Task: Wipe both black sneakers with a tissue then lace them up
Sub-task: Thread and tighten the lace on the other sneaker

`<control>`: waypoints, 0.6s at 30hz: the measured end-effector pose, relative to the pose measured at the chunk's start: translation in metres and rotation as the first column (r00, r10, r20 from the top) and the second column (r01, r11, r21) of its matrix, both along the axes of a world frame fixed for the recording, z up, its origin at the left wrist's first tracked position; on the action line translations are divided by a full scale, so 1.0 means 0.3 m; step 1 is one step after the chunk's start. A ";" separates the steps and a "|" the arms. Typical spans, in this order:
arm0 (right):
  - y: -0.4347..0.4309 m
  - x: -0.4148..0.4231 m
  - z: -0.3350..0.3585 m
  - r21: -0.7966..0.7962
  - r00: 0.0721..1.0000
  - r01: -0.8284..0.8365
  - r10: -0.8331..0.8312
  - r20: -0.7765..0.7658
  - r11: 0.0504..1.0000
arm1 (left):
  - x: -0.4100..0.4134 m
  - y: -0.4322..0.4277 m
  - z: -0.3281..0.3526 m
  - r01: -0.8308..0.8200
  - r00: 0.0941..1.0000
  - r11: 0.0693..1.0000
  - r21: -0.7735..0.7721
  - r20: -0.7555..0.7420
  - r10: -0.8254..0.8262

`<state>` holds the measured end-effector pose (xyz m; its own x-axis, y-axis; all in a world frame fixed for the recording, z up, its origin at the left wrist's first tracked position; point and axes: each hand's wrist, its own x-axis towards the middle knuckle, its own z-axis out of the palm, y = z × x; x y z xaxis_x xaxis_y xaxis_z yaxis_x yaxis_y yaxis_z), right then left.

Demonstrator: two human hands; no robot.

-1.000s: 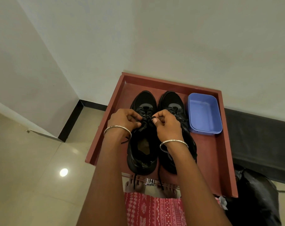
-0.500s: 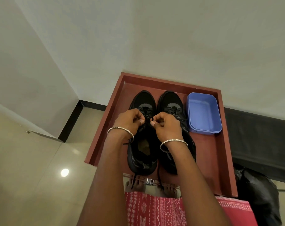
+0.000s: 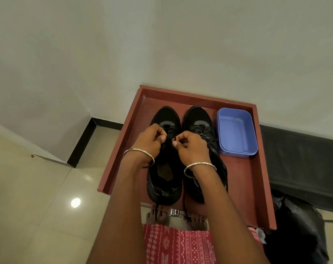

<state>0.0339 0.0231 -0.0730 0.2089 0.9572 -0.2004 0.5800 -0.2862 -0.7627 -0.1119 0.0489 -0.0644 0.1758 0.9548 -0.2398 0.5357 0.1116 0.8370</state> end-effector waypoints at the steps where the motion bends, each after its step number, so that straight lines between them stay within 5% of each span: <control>1: -0.001 -0.002 0.001 0.003 1.000 0.000 0.000 0.003 1.000 | -0.001 0.003 -0.003 -0.008 1.000 1.000 -0.014 0.009 0.008; 18: -0.012 -0.019 -0.003 0.087 0.998 0.007 -0.013 0.065 0.996 | -0.035 0.013 -0.016 -0.117 0.993 0.992 -0.044 0.015 0.117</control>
